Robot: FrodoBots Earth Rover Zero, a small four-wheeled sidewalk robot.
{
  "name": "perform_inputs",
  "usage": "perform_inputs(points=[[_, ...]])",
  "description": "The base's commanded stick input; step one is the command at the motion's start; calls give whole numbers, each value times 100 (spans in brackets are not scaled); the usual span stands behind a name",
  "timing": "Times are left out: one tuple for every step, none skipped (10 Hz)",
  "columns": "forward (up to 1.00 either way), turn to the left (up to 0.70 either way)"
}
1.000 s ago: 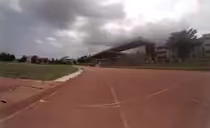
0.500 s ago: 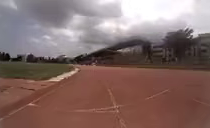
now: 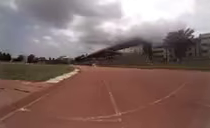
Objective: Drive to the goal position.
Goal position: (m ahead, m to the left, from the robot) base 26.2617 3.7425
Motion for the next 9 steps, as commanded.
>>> perform_inputs(points=[[45,0],[45,0],[45,0],[45,0],[45,0],[45,0],[45,0],[45,0],[45,0]])
